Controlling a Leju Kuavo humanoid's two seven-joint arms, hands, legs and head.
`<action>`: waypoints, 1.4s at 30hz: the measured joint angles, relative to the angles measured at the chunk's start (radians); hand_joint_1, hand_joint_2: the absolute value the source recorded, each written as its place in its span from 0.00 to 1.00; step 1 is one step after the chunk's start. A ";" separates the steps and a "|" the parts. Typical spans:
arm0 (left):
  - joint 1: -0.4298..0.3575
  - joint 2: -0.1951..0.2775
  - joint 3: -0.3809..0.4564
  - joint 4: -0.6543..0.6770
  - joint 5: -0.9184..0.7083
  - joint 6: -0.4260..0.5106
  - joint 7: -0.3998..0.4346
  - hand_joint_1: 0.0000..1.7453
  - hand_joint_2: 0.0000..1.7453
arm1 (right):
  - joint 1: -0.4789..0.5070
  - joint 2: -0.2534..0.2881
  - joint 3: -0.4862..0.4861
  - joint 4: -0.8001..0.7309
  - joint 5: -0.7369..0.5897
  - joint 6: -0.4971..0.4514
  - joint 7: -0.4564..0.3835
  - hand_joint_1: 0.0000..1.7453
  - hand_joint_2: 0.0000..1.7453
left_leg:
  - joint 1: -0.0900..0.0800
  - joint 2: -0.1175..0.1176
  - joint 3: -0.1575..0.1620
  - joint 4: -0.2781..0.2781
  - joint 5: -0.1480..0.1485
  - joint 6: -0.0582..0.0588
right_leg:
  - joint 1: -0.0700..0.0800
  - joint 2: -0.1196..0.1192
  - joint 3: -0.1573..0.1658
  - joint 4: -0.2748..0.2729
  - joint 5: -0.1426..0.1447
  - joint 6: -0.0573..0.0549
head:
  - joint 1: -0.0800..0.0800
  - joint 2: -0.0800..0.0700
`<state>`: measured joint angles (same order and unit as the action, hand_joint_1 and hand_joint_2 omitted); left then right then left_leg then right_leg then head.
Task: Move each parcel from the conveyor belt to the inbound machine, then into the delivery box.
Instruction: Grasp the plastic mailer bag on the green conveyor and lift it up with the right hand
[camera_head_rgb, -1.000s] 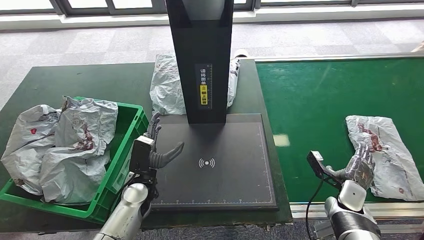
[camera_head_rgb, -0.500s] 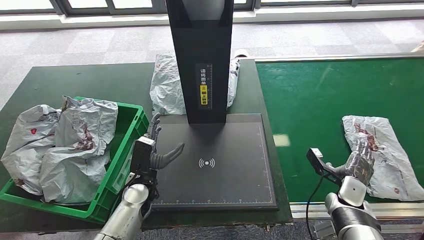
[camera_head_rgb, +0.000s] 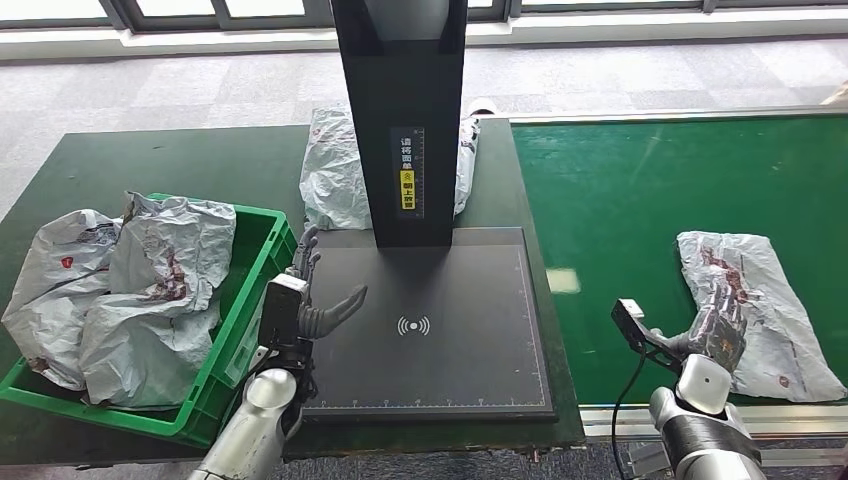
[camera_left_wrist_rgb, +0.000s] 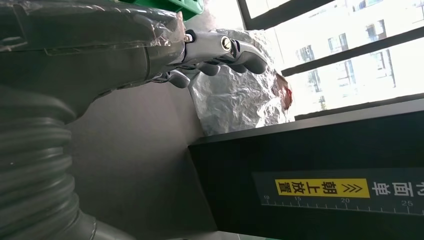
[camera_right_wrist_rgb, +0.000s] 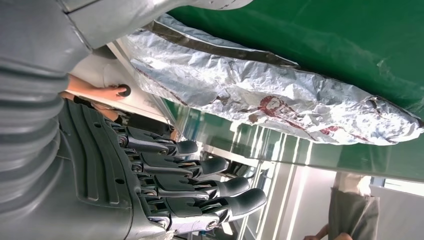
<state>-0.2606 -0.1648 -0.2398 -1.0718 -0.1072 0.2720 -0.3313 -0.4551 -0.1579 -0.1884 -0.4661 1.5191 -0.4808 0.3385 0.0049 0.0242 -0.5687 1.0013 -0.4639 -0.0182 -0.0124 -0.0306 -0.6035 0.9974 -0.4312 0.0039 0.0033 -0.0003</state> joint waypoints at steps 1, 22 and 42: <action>0.000 0.000 0.000 -0.002 0.000 0.000 0.000 0.00 1.00 | 0.000 0.000 0.000 0.000 0.001 0.000 0.000 0.00 1.00 | 0.000 0.000 0.000 0.000 0.000 0.000 | 0.000 0.000 0.000 0.000 0.000 0.000 | 0.000 0.000; 0.021 0.000 0.000 -0.033 -0.017 0.001 0.009 0.00 1.00 | 0.029 0.016 -0.012 -0.009 0.016 -0.010 0.017 0.00 1.00 | 0.000 0.000 0.000 0.000 0.000 0.000 | 0.000 0.000 0.000 0.000 0.000 0.000 | 0.000 0.000; 0.046 0.000 0.002 -0.066 -0.018 -0.002 0.018 0.00 1.00 | 0.072 0.026 -0.018 -0.075 0.025 0.024 0.020 0.00 1.00 | 0.000 0.000 0.000 0.000 0.000 0.000 | 0.000 0.000 0.000 0.000 0.000 0.000 | 0.000 0.000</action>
<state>-0.2151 -0.1646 -0.2382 -1.1379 -0.1255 0.2705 -0.3136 -0.3832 -0.1318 -0.2067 -0.5412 1.5436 -0.4570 0.3585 0.0050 0.0241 -0.5687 1.0013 -0.4639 -0.0182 -0.0124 -0.0306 -0.6035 0.9974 -0.4312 0.0039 0.0031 0.0000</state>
